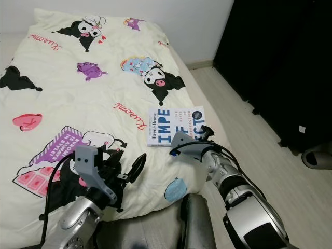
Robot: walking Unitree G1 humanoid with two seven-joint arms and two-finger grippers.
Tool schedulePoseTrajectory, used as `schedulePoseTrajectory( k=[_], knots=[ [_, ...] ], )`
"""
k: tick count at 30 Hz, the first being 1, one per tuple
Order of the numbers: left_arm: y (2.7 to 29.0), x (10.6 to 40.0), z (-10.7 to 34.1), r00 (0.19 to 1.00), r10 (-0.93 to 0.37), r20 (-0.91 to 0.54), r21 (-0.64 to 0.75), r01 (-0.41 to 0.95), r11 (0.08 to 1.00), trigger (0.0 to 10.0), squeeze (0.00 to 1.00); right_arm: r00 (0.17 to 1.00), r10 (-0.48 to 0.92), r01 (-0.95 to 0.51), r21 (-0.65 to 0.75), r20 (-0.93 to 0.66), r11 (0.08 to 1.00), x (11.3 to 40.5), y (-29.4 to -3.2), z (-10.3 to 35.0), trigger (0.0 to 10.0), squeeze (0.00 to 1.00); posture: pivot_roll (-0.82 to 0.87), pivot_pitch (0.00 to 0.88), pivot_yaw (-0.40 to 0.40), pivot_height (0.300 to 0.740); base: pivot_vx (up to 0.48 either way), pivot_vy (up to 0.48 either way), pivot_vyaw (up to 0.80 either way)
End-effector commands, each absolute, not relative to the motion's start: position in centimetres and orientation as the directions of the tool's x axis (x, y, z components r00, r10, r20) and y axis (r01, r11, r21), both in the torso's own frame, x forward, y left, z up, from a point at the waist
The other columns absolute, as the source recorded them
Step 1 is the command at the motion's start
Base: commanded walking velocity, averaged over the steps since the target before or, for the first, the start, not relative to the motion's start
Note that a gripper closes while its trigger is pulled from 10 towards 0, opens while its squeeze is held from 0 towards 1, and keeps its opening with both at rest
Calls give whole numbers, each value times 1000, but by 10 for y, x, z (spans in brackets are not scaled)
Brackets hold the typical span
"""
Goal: Clean up the room
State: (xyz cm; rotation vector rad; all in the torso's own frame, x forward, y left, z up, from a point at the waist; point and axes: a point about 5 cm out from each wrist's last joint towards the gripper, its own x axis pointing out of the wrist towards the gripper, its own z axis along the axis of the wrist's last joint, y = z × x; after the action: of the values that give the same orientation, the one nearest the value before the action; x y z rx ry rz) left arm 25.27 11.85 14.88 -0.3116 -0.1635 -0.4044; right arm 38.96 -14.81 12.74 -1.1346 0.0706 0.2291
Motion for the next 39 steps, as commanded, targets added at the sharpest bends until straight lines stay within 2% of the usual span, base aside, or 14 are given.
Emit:
schedulePoseTrajectory(
  k=[1, 3, 4, 5, 6, 8, 9, 15, 16, 17, 18, 39],
  knots=[
    [118, 251, 146, 914, -350, 207, -284, 399, 872, 10000, 0, 978, 133, -200, -893, -159, 404, 391, -153, 130, 10000, 0, 31, 343, -161, 524, 0, 0, 0],
    [119, 253, 146, 919, -336, 209, -287, 386, 877, 10000, 0, 979, 140, -195, -892, -150, 407, 391, -152, 131, 10000, 0, 31, 342, -163, 524, 0, 0, 0],
    [120, 253, 146, 922, -327, 210, -288, 377, 880, 10000, 0, 977, 158, -195, -891, -141, 410, 390, -150, 131, 8314, 0, 30, 341, -163, 524, 0, 0, 0],
    [120, 253, 146, 922, -327, 210, -288, 377, 880, 10000, 0, 977, 158, -195, -891, -141, 410, 390, -150, 131, 8314, 0, 30, 341, -163, 524, 0, 0, 0],
    [121, 254, 147, 924, -320, 211, -289, 372, 882, 10000, 0, 976, 170, -194, -891, -135, 411, 390, -148, 132, 7412, 0, 30, 341, -162, 524, 0, 0, 0],
    [121, 254, 147, 924, -320, 211, -289, 372, 882, 10000, 0, 976, 170, -194, -891, -135, 411, 390, -148, 132, 7412, 0, 30, 341, -162, 524, 0, 0, 0],
    [122, 254, 147, 925, -317, 211, -290, 369, 883, 10000, 0, 975, 184, -192, -889, -125, 415, 390, -146, 132, 10000, 0, 28, 341, -164, 524, 0, 0, 0],
    [123, 255, 147, 931, -293, 217, -308, 350, 885, 10000, 0, 967, 236, -194, -884, -98, 426, 387, -138, 131, 10000, 0, 30, 339, -163, 524, 0, 0, 0],
    [123, 255, 148, 932, -289, 221, -316, 348, 883, 10000, 0, 963, 253, -199, -880, -94, 431, 386, -137, 130, 9569, 0, 30, 338, -162, 524, 0, 0, 0],
    [123, 255, 148, 932, -289, 221, -316, 348, 883, 10000, 0, 963, 253, -199, -880, -94, 431, 386, -137, 130, 9569, 0, 30, 338, -162, 524, 0, 0, 0],
    [122, 256, 148, 931, -288, 223, -319, 349, 881, 10000, 0, 960, 265, -206, -876, -93, 436, 386, -135, 130, 0, 0, 30, 337, -161, 524, 0, 0, 0],
    [116, 259, 147, 921, -319, 223, -331, 379, 864, 10000, 0, 956, 280, -206, -873, -84, 442, 385, -136, 129, 0, 0, 23, 298, -151, 524, 0, 0, 0]
  ],
)
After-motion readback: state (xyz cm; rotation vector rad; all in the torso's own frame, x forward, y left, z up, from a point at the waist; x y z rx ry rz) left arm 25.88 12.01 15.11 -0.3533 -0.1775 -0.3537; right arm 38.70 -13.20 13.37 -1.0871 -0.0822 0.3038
